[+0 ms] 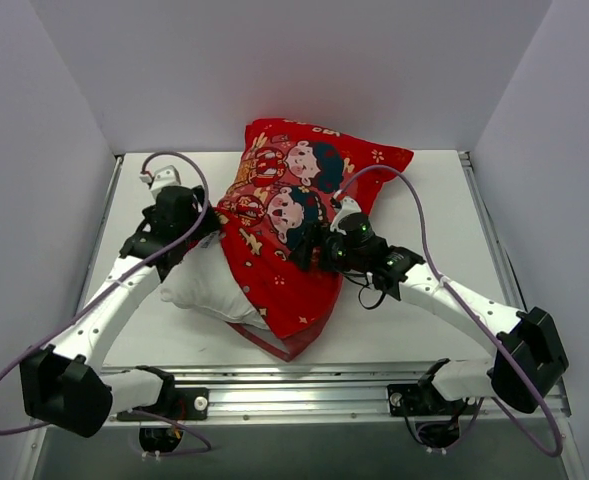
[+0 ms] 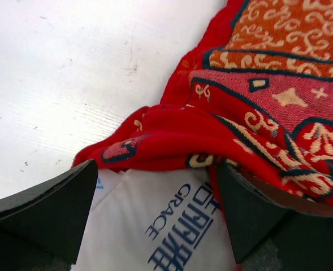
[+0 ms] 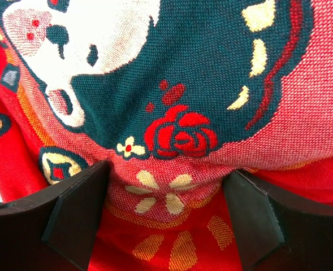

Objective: Remove the pillowcase from the pillow

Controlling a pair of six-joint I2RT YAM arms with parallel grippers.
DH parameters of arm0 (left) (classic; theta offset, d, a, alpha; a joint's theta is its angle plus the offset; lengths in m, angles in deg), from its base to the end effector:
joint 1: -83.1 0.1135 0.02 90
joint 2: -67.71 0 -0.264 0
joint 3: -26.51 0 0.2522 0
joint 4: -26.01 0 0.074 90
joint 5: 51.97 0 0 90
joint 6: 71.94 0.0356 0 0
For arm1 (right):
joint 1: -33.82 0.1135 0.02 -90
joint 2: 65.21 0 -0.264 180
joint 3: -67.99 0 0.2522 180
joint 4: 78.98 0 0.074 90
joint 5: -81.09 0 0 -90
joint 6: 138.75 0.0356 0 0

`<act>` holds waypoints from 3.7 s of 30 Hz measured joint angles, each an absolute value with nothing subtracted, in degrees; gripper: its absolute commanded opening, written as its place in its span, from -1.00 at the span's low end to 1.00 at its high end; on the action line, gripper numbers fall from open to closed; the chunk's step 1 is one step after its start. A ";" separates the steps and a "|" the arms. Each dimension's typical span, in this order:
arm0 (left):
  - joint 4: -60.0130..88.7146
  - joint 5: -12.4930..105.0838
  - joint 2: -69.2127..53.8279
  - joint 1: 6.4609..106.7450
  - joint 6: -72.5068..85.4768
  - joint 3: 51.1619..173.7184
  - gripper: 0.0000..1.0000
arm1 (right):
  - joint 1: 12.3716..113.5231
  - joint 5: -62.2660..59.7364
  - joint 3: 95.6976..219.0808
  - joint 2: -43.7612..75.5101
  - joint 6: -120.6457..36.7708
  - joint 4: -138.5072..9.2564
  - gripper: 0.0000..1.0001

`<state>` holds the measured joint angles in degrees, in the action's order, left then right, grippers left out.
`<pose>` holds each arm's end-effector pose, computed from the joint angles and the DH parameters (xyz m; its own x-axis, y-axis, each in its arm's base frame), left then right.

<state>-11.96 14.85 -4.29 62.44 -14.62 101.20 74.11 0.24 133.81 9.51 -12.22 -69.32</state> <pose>0.2646 -0.0848 0.3148 -0.4677 -0.3541 -0.8099 -0.2719 0.9294 -0.2494 0.2275 0.2003 0.2944 -0.6436 0.2248 -0.7316 -0.4609 0.6493 0.6050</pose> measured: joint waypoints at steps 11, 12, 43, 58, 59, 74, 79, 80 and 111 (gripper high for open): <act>-22.04 28.93 1.45 74.44 -17.33 100.89 0.88 | 75.23 0.98 136.91 13.93 -11.21 -71.61 0.50; -22.43 30.68 3.16 74.37 -17.94 99.89 0.88 | 75.23 0.98 137.20 14.21 -11.23 -71.68 0.50; -18.25 52.03 36.03 63.27 -41.73 65.94 0.88 | 75.53 3.04 141.46 19.96 -11.23 -74.37 0.50; 0.26 47.12 25.06 52.99 -47.50 64.54 0.30 | 75.43 3.26 141.46 19.98 -11.21 -75.26 0.50; 0.80 46.33 24.56 52.60 -47.93 64.39 0.10 | 75.43 3.24 141.46 19.98 -11.21 -75.29 0.50; 3.03 42.33 22.00 48.73 -48.11 66.25 -0.95 | 77.26 -2.58 137.46 9.29 -8.98 -70.00 0.44; 2.25 41.37 19.95 46.28 -47.34 69.53 -0.95 | 77.79 -5.70 134.57 1.75 -6.03 -64.38 0.42; 2.20 41.21 19.44 45.89 -47.30 70.03 -0.95 | 77.79 -6.03 133.83 0.68 -5.33 -63.16 0.41; 1.46 38.02 13.91 41.78 -46.07 74.84 -0.95 | 70.77 -2.16 120.58 -8.80 2.60 -57.58 -0.63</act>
